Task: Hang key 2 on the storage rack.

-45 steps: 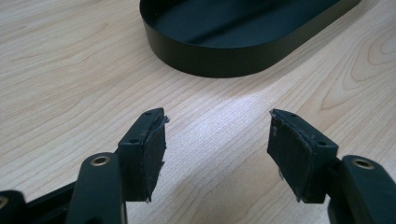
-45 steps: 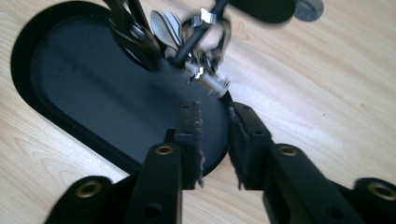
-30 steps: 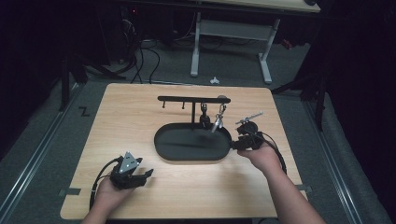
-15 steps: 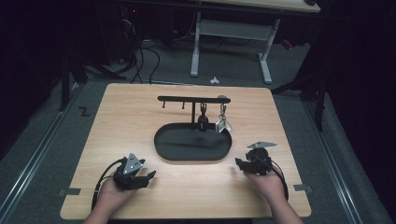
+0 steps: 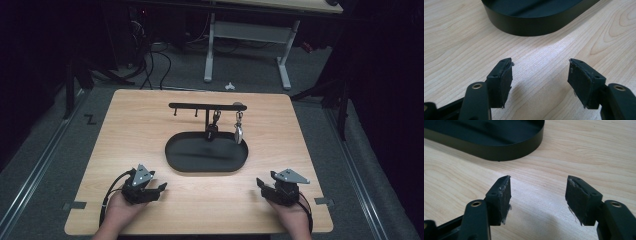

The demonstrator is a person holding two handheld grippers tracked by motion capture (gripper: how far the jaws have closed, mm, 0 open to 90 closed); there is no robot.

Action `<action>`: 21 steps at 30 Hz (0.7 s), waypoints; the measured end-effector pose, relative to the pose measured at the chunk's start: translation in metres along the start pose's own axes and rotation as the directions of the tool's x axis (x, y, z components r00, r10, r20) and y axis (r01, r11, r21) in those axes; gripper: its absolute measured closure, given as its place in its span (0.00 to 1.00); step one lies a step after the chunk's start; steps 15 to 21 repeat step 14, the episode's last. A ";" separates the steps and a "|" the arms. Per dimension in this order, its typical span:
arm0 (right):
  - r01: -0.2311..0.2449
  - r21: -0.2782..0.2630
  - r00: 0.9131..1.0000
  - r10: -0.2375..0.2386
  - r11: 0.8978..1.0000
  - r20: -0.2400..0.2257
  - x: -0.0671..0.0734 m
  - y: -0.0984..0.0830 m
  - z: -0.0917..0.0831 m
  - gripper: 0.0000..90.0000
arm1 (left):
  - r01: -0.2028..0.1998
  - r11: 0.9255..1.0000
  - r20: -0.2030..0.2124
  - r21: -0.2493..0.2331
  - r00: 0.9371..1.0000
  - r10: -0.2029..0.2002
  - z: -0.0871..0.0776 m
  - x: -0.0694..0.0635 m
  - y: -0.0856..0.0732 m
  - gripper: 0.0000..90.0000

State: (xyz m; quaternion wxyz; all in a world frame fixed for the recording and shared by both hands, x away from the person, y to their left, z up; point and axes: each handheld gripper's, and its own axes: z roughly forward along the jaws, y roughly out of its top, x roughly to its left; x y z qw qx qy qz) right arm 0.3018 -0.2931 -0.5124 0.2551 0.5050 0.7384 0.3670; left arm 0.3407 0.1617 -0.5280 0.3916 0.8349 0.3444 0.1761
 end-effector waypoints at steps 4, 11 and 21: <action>-0.014 0.020 1.000 0.014 1.000 -0.019 -0.002 -0.004 0.006 0.40 | -0.002 1.000 -0.002 -0.009 1.000 0.002 -0.001 -0.002 0.002 0.40; 0.001 0.036 0.999 0.000 0.999 -0.036 0.004 -0.004 0.012 0.40 | -0.004 1.000 0.002 -0.016 1.000 0.004 -0.003 0.000 0.001 0.40; -0.002 0.040 0.999 0.004 0.999 -0.035 0.007 -0.003 0.012 0.41 | -0.006 1.000 0.002 -0.023 1.000 0.006 -0.006 0.002 0.001 0.40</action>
